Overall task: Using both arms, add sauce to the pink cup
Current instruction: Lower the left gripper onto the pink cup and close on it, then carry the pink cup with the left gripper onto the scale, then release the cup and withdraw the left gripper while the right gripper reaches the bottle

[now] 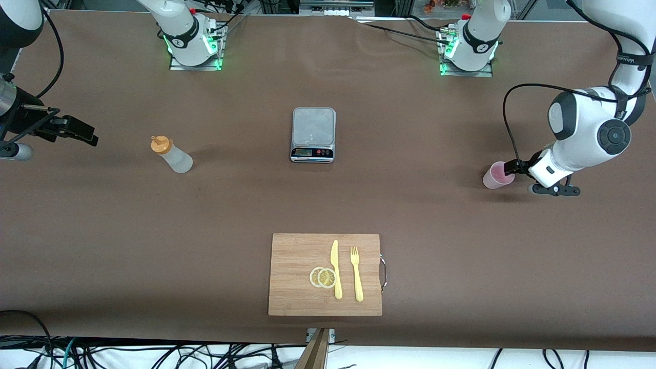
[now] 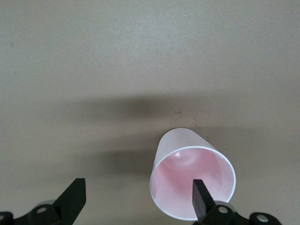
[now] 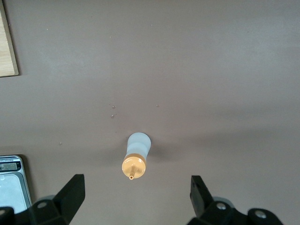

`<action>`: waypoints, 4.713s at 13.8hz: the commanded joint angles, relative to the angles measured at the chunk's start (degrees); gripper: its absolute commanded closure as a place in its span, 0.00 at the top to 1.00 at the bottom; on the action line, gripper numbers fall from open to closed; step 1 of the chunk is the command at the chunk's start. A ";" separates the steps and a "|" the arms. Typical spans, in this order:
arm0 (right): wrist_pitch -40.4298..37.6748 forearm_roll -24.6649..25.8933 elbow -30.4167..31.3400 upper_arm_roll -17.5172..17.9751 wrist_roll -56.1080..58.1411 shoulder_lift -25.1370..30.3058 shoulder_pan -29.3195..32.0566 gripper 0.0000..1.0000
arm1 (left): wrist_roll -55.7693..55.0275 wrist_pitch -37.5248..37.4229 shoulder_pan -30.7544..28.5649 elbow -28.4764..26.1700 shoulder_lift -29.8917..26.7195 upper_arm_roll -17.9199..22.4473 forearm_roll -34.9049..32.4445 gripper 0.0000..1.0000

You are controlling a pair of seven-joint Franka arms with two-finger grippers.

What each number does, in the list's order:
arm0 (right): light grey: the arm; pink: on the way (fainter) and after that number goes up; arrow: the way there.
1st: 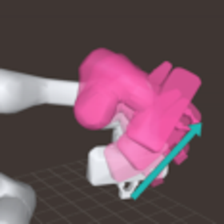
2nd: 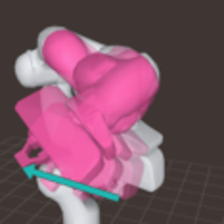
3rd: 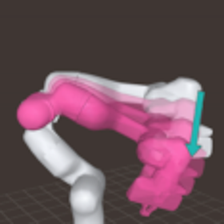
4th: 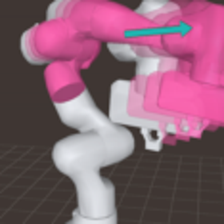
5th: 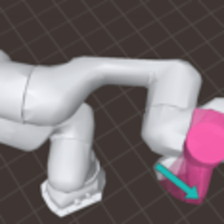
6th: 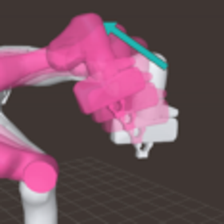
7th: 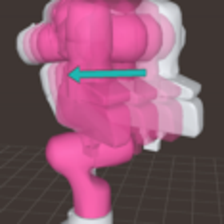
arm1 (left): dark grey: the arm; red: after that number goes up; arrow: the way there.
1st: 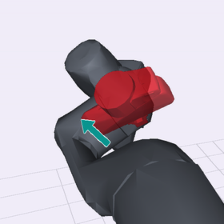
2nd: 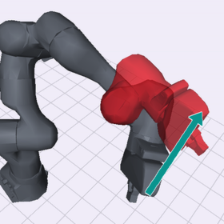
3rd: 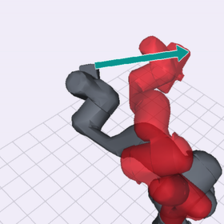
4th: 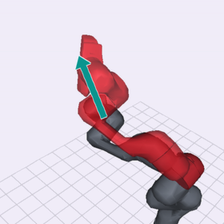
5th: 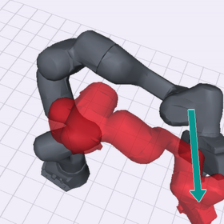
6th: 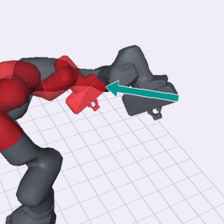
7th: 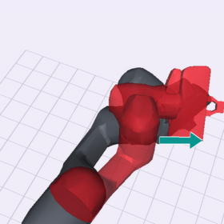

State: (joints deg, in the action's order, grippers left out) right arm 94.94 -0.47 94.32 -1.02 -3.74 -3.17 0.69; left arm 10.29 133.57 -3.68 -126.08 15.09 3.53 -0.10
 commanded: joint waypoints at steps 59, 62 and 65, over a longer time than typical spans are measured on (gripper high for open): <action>-0.72 -8.65 2.79 -0.74 42.07 -7.28 4.04 1.00 | -40.61 -2.33 52.55 22.80 11.37 -5.12 21.02 1.00; -0.03 -17.34 9.45 -1.09 65.71 -7.12 8.34 1.00 | -40.70 -13.02 50.97 27.89 8.12 -2.84 21.02 1.00; 1.73 -24.03 16.57 -2.49 88.74 -7.37 12.31 1.00 | -40.26 -24.64 48.34 34.22 4.78 1.99 20.84 1.00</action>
State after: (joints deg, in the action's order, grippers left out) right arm 94.62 -19.88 105.01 -2.96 71.87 -12.14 10.63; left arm -30.42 115.52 46.72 -94.98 22.54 3.45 19.54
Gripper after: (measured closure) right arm 0.000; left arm 0.009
